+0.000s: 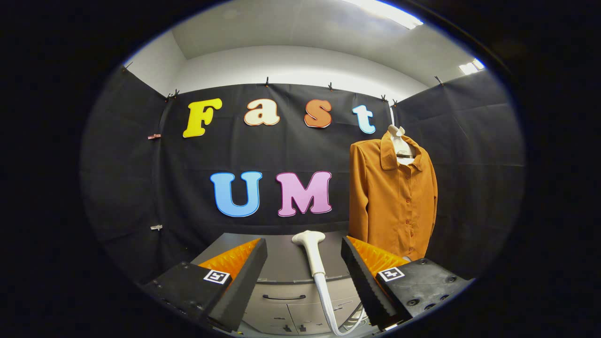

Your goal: Iron the clothes twice with a garment steamer, once on the left side and once on the right side.

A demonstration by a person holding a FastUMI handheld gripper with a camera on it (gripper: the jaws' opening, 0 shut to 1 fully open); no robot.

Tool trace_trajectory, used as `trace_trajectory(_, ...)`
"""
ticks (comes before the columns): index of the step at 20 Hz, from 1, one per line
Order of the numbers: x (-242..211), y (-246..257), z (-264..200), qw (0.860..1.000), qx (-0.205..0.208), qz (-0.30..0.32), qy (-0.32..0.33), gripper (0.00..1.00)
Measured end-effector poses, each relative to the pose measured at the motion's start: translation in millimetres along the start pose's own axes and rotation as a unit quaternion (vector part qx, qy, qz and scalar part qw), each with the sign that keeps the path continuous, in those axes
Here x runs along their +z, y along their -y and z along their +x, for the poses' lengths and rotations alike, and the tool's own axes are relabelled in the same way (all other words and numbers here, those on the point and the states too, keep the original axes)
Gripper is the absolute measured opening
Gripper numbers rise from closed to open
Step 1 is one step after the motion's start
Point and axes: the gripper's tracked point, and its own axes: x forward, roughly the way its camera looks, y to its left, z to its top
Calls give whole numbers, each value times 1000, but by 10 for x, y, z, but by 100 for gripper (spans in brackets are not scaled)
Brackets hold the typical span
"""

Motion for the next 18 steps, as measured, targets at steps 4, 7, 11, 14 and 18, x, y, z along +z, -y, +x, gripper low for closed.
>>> trace_trajectory(4,-120,27,219,1000,-4,10,-15,98)
trace_trajectory(7,-282,49,531,999,3,7,-35,98)
trace_trajectory(11,-493,134,1063,998,12,3,-67,98)
trace_trajectory(14,-661,199,1454,996,18,3,-92,99)
trace_trajectory(18,-918,202,1861,991,36,4,-128,99)
